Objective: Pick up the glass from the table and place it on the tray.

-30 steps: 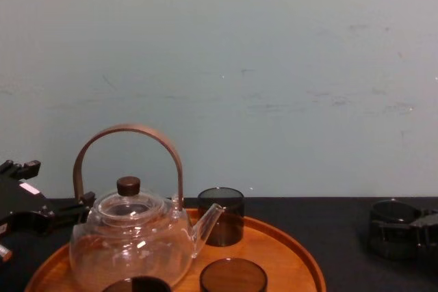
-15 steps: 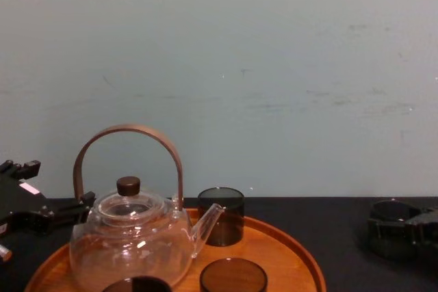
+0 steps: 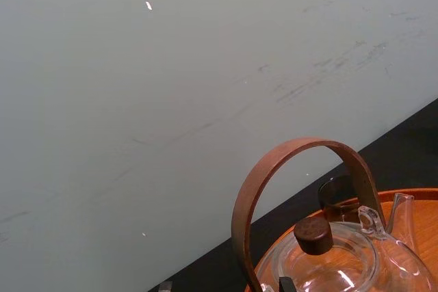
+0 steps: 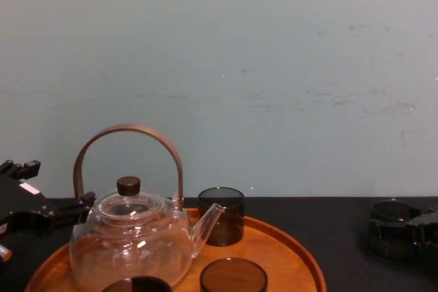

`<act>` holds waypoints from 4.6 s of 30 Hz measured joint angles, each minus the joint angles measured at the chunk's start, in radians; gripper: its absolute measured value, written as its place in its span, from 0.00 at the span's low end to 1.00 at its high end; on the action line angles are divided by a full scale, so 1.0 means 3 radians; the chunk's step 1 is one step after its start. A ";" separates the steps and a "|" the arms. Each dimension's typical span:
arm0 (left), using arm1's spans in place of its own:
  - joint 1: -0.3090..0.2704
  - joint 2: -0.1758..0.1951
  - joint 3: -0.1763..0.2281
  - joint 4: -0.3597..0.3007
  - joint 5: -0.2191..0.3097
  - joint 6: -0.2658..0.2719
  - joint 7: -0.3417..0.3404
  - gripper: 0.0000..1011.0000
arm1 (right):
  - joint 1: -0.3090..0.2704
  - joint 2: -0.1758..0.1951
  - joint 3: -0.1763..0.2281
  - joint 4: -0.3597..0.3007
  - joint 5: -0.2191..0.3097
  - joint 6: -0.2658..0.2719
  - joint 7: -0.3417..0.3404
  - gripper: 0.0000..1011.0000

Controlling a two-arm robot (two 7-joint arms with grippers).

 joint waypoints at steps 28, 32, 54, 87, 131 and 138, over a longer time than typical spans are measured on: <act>0.0000 0.0000 0.0000 0.0000 0.0000 0.0000 0.0000 1.00 | -0.0006 0.0004 0.0000 -0.0009 0.0006 0.0006 -0.0002 0.89; 0.0000 0.0000 0.0000 0.0000 0.0000 0.0000 0.0000 1.00 | -0.0006 0.0004 0.0000 -0.0009 0.0006 0.0006 -0.0002 0.89; 0.0000 0.0000 0.0000 0.0000 0.0000 0.0000 0.0000 1.00 | -0.0006 0.0004 0.0000 -0.0009 0.0006 0.0006 -0.0002 0.89; 0.0000 0.0000 0.0000 0.0000 0.0000 0.0000 0.0000 1.00 | -0.0063 0.0030 0.0045 -0.0082 0.0066 0.0032 0.0045 0.89; 0.0000 0.0000 0.0000 0.0000 0.0000 0.0000 0.0000 1.00 | -0.0523 0.0270 -0.0083 -0.1280 0.0258 0.0330 0.0033 0.89; 0.0000 0.0000 0.0000 0.0000 0.0000 0.0000 0.0000 1.00 | -0.0506 0.0264 -0.0153 -0.1294 0.0277 0.0335 0.0065 0.89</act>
